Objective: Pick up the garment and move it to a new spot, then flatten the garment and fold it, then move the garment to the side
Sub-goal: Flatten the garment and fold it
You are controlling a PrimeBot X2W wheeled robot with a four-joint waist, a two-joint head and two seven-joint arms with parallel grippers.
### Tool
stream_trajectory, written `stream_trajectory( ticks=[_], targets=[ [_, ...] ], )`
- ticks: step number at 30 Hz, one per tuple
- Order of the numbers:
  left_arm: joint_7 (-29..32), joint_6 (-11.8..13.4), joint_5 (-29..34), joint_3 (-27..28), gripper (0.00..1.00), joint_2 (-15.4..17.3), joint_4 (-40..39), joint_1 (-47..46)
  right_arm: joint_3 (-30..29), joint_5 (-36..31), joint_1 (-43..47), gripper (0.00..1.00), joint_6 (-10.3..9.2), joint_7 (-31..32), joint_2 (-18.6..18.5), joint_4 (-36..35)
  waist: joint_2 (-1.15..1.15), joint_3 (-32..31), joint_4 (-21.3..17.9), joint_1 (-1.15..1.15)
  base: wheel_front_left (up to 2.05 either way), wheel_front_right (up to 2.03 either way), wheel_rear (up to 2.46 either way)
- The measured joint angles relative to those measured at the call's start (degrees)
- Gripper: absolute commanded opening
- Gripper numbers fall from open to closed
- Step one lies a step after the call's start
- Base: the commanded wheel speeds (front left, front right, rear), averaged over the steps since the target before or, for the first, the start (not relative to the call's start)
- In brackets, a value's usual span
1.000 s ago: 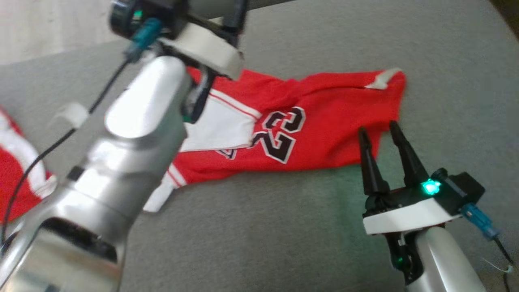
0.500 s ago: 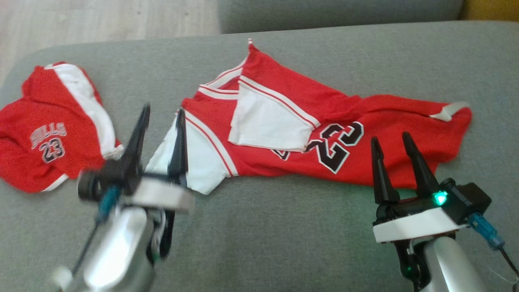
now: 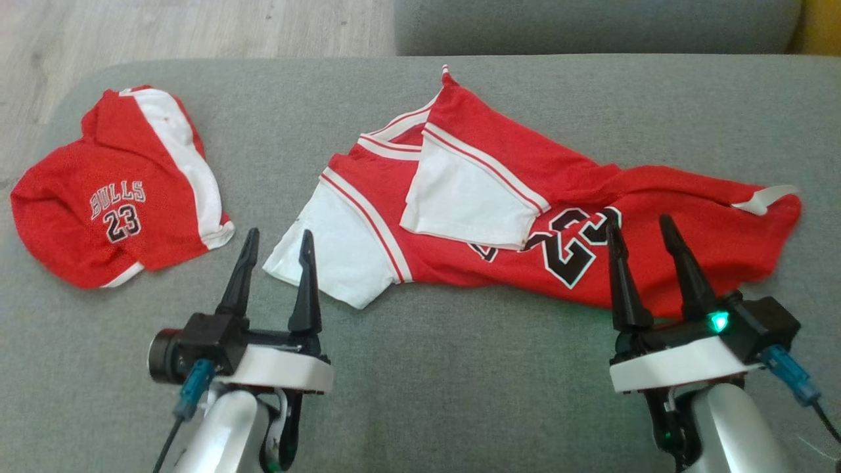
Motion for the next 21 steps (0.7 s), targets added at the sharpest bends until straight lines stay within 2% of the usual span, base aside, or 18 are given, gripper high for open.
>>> stream_trajectory(
  ticks=[7, 12, 21],
  targets=[
    [0.0, -1.9, 1.6, 1.7, 1.00, -1.8, 1.1, -0.6, 4.2, -5.0, -2.3, 1.00, 0.00, 0.0, 0.0, 2.2, 0.00, 2.4, 1.5, 0.01, 0.00, 0.00, 0.00],
    [0.0, -2.5, 2.3, 2.1, 1.00, -3.0, 2.2, -2.4, 9.0, -9.6, -10.1, 1.00, 0.00, 0.8, -0.1, 11.3, 0.00, 4.5, 3.7, 0.01, 0.00, 0.00, 0.00],
    [0.0, -3.5, 2.5, 2.1, 1.00, -3.7, 3.7, -3.5, 15.8, -11.0, -23.4, 1.00, 0.00, 6.6, -0.7, 27.7, 0.00, 7.5, 7.9, 0.02, 0.00, 0.00, 0.00]
  ],
)
